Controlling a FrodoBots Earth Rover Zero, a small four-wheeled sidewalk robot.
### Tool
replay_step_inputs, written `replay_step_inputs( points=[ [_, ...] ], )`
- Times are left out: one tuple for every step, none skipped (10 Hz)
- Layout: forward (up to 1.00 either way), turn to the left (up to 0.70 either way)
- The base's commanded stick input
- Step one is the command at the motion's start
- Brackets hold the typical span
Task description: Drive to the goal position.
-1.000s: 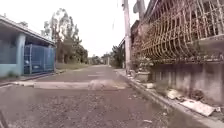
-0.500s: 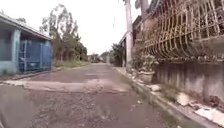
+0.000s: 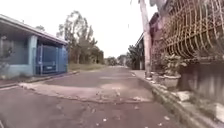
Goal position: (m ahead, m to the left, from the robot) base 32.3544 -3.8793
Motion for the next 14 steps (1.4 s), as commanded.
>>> replay_step_inputs(
  points=[
    [0.7,0.04],
    [0.7,0.04],
    [0.7,0.04],
    [0.7,0.04],
    [0.7,0.04],
    [0.7,0.04],
    [0.7,0.04],
    [0.7,0.04],
    [0.7,0.04],
    [0.7,0.04],
    [0.7,0.04],
    [0.7,0.04],
    [0.7,0.04],
    [0.7,0.04]
  ],
)
